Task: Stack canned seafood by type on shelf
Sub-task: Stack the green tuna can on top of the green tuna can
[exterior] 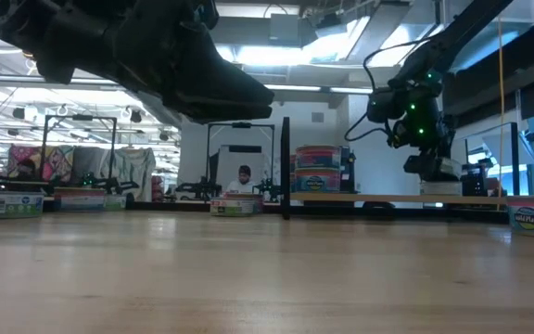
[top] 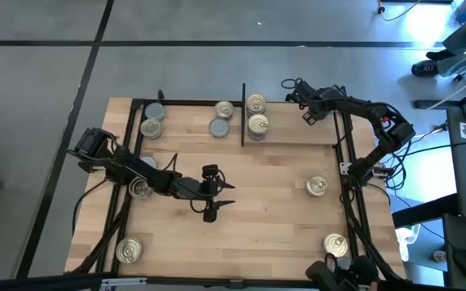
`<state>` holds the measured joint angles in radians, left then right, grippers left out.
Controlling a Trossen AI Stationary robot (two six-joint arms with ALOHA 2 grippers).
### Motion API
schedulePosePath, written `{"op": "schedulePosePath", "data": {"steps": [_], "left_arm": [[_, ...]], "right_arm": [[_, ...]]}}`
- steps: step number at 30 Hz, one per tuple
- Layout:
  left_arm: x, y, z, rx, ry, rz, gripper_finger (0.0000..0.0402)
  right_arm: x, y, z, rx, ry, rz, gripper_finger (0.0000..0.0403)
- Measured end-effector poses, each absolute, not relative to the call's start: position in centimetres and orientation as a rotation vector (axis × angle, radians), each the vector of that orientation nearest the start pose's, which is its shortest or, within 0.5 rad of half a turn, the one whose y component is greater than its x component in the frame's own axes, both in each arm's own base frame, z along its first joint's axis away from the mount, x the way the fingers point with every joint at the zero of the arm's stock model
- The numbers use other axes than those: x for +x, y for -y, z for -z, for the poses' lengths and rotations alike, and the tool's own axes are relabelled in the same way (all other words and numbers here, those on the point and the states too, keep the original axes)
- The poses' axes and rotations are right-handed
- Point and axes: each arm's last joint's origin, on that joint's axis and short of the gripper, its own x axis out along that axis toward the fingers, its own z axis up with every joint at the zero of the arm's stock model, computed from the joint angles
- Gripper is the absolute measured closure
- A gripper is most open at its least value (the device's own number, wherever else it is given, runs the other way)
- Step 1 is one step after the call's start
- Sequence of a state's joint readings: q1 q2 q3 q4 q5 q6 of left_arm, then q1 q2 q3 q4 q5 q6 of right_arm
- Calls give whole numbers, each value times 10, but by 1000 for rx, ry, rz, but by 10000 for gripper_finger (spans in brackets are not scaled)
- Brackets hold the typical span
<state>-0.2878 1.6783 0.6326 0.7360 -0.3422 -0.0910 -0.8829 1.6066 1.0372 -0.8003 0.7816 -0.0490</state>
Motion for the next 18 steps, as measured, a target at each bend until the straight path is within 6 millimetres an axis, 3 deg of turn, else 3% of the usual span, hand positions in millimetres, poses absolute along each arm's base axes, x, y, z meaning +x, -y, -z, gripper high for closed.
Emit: {"op": "schedulePosePath", "data": {"steps": [18], "left_arm": [[303, 81, -155, -9, -294, -39, 171]], "right_arm": [[165, 230, -204, 140, -1582, 1238, 123]]}}
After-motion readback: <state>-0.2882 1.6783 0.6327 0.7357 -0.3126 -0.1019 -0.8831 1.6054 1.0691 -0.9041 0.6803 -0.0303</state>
